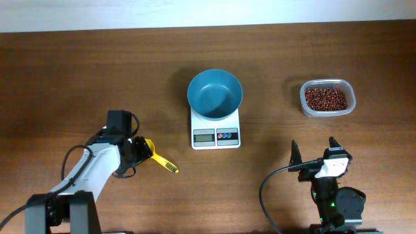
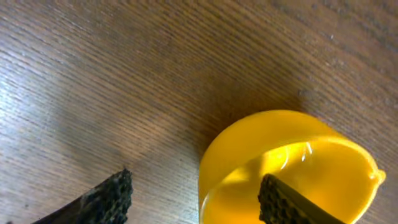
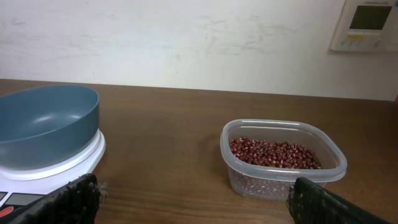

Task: Scoop item into bowl and weigh 50g on scale
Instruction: 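Grasp yellow scoop with left gripper and lift it, tilting upward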

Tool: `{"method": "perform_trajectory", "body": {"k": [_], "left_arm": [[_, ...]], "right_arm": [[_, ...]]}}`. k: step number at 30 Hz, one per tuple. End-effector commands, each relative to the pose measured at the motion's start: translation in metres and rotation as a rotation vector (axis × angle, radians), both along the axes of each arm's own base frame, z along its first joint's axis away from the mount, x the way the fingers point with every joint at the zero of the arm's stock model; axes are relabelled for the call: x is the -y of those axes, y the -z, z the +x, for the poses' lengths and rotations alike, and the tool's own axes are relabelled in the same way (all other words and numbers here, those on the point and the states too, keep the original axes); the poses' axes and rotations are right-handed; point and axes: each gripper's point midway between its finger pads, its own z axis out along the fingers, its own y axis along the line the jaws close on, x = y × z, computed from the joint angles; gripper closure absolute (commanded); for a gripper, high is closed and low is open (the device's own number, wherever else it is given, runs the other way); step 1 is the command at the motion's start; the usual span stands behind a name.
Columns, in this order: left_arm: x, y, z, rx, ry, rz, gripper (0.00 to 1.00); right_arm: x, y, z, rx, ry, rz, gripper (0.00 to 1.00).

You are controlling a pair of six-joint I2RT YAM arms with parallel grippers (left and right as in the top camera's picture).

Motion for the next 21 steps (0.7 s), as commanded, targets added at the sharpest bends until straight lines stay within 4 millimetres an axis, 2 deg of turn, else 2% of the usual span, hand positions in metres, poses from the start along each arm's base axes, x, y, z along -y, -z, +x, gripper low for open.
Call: {"method": "perform_trajectory", "body": {"k": [1, 9, 16, 21], "left_arm": [[0.0, 0.0059, -0.0059, -0.019, -0.03, -0.003, 0.47], [0.0, 0.0056, -0.004, -0.012, -0.043, -0.005, 0.69], [0.0, 0.0053, -0.0026, -0.005, -0.079, -0.012, 0.78], [0.0, 0.0053, -0.0025, -0.005, -0.079, -0.012, 0.92]], "right_arm": [[-0.0005, 0.0032, 0.0001, -0.004, 0.001, 0.003, 0.01], [-0.0005, 0.0033, 0.0001, -0.005, 0.001, 0.003, 0.01], [-0.0005, 0.0033, 0.0001, -0.005, 0.001, 0.003, 0.01], [-0.0005, 0.0033, 0.0001, -0.005, 0.001, 0.003, 0.01]]}}
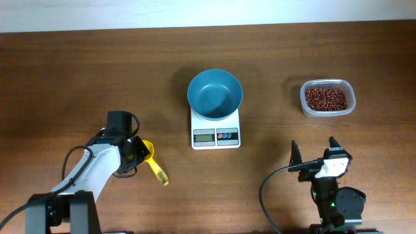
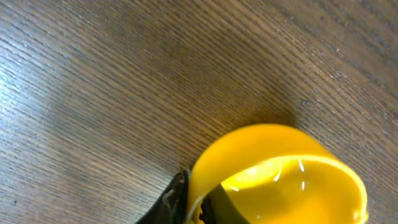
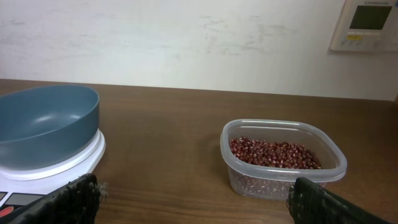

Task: Scoop item into bowl and weigh 50g on scale
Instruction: 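Grasp yellow scoop with left gripper and lift it, tilting upward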

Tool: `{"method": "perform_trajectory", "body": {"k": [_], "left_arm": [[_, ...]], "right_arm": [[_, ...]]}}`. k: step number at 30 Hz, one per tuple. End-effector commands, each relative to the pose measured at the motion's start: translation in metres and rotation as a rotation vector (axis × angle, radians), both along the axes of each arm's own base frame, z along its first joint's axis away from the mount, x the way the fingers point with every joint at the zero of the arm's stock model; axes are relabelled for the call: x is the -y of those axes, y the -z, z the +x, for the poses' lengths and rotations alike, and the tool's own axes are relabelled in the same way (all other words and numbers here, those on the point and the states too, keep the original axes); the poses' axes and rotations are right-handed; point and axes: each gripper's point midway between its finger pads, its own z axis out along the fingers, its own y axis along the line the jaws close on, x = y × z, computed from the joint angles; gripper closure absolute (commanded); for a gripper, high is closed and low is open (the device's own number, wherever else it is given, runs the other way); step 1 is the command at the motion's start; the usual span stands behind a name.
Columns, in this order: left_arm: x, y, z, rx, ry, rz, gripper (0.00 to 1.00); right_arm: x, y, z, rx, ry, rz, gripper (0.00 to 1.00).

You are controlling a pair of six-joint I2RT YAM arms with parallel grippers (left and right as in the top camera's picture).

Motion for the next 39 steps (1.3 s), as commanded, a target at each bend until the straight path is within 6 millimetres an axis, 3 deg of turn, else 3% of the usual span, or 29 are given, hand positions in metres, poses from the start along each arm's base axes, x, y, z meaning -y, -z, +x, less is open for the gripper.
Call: {"method": "perform_trajectory", "body": {"k": [1, 4, 11, 18, 20, 29, 35, 39], "left_arm": [[0.0, 0.004, -0.004, -0.014, -0.008, 0.002, 0.92], [0.0, 0.004, -0.002, -0.007, -0.009, 0.002, 1.0], [0.0, -0.003, -0.006, -0.025, -0.008, 0.001, 1.0], [0.009, -0.065, -0.01, -0.022, -0.088, -0.065, 1.0], [0.019, -0.091, -0.011, 0.013, -0.115, -0.133, 1.0], [0.069, -0.157, -0.033, 0.16, -0.014, -0.437, 1.0], [0.071, -0.174, -0.059, 0.184, -0.006, -0.448, 1.0], [0.071, -0.175, -0.079, 0.106, -0.214, -0.503, 1.0]], "right_arm": [[0.0, 0.003, 0.0, -0.004, 0.001, 0.004, 0.01], [0.0, 0.003, 0.0, -0.004, 0.001, 0.004, 0.01], [0.0, 0.003, 0.0, -0.005, 0.001, 0.004, 0.01], [0.0, 0.003, 0.0, -0.005, 0.001, 0.004, 0.01], [0.0, 0.003, 0.0, -0.005, 0.001, 0.004, 0.01], [0.0, 0.003, 0.0, -0.005, 0.001, 0.004, 0.01], [0.0, 0.003, 0.0, -0.004, 0.001, 0.004, 0.01], [0.0, 0.003, 0.0, -0.004, 0.001, 0.004, 0.01]]}}
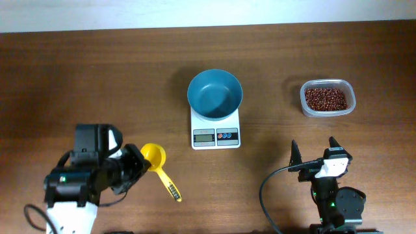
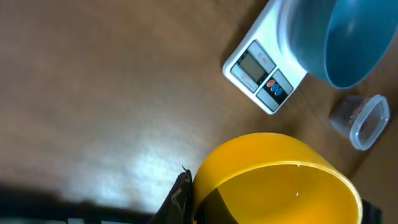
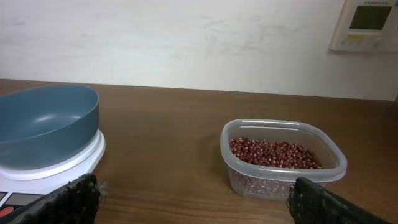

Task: Scoop item into bowl and weigh 50g on scale
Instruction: 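Grasp yellow scoop with left gripper and lift it, tilting upward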

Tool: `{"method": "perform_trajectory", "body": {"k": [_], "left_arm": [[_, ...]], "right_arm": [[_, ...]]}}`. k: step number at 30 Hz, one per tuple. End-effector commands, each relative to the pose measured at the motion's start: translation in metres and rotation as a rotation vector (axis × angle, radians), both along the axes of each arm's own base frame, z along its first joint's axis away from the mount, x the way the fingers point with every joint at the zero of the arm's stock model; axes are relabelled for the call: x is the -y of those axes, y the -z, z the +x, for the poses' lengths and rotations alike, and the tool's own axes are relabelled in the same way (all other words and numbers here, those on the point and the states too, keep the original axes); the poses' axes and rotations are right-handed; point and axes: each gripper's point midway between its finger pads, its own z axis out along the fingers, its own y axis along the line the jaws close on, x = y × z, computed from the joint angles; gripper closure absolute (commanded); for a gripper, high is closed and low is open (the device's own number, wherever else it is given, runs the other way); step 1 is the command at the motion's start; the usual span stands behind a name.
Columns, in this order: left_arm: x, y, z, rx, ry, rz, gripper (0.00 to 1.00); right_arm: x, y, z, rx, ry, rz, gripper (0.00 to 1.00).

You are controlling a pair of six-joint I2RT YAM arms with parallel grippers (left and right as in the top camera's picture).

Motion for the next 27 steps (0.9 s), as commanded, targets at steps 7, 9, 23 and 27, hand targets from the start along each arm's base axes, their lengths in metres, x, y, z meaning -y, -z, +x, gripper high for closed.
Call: {"method": "perform_trajectory", "body": {"k": [7, 9, 23, 27], "left_arm": [[0.007, -0.004, -0.036, -0.285, -0.405, -0.182, 1.0], [0.01, -0.005, -0.036, -0.291, -0.399, -0.201, 1.0], [0.015, -0.004, -0.05, -0.357, -0.394, -0.218, 1.0], [0.015, -0.004, -0.05, -0.357, -0.393, -0.219, 1.0]], "right_arm": [[-0.001, 0.003, 0.0, -0.004, 0.001, 0.003, 0.01], [-0.001, 0.003, 0.0, -0.005, 0.001, 0.003, 0.01], [-0.001, 0.003, 0.0, -0.005, 0.001, 0.003, 0.01], [-0.001, 0.003, 0.0, -0.004, 0.001, 0.003, 0.01]]}}
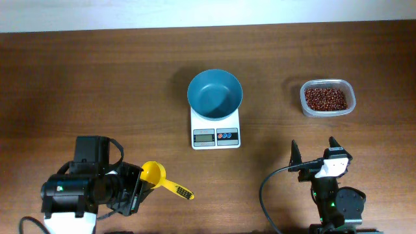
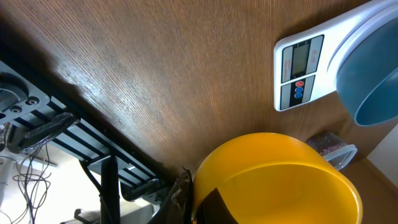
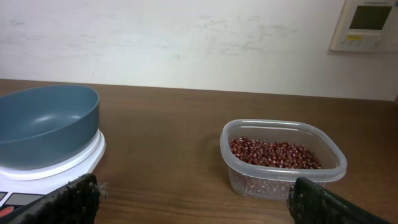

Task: Scoop item into bowl and weigh 50g on scale
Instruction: 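Grasp yellow scoop with left gripper and lift it, tilting upward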

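Note:
An empty blue bowl [image 1: 215, 94] sits on the white scale [image 1: 216, 135] at mid table. A clear tub of red beans [image 1: 327, 98] stands at the back right. My left gripper [image 1: 138, 185] is shut on the cup of a yellow scoop [image 1: 155, 174], raised over the front left of the table, handle pointing right. In the left wrist view the empty yellow scoop [image 2: 280, 180] fills the bottom, with the scale [image 2: 301, 73] beyond. My right gripper [image 1: 314, 153] stands open near the front right edge; its fingers [image 3: 84, 199] frame the bean tub [image 3: 281, 157].
The table's front edge and a black metal frame [image 2: 68, 134] below it show in the left wrist view. A wall with a white panel [image 3: 367, 23] runs behind the table.
My left gripper has drawn back toward the table's front edge with the scoop. The scoop's handle now points right instead of slanting toward the front. The right arm has stayed put.
My left gripper was open around the yellow scoop's cup on the table at the left. Then it was shut on the cup. Later it held the scoop lifted off the wood, and now holds it nearer the front edge. The right gripper rested open throughout.

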Tool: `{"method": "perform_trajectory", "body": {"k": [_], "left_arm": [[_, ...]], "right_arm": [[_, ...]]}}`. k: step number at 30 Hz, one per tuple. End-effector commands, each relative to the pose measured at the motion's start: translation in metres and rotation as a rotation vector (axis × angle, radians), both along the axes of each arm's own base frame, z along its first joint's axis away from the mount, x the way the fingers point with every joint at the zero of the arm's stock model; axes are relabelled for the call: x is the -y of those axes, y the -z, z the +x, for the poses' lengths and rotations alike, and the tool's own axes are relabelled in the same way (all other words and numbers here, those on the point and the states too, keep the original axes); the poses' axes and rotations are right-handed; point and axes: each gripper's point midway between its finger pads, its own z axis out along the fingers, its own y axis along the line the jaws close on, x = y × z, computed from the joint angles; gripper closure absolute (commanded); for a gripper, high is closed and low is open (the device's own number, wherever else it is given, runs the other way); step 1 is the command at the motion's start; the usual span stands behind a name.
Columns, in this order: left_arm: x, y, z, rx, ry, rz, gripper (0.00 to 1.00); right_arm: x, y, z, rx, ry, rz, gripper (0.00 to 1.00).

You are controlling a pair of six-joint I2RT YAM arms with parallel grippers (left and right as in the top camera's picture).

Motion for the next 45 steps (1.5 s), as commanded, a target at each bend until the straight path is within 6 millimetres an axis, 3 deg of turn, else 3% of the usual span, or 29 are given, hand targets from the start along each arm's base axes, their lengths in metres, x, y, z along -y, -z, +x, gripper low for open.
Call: {"method": "perform_trajectory", "body": {"k": [1, 32, 40, 42, 45], "left_arm": [[0.003, -0.006, 0.002, 0.017, -0.003, -0.02, 1.0], [0.003, -0.005, -0.005, 0.0, 0.019, -0.011, 1.0], [0.004, -0.005, -0.007, -0.091, -0.132, -0.052, 1.0], [0.006, -0.007, -0.004, -0.079, -0.128, -0.066, 1.0], [0.015, -0.014, 0.004, -0.062, -0.149, -0.131, 1.0]], "right_arm": [[0.0, 0.003, 0.0, -0.005, 0.001, 0.003, 0.01], [0.0, 0.003, 0.0, -0.005, 0.001, 0.003, 0.01], [-0.001, 0.003, 0.0, -0.003, 0.0, 0.005, 0.01], [-0.004, 0.003, 0.0, -0.006, -0.014, 0.046, 0.01], [-0.017, 0.001, -0.001, -0.02, -0.078, 0.257, 0.01]]}}
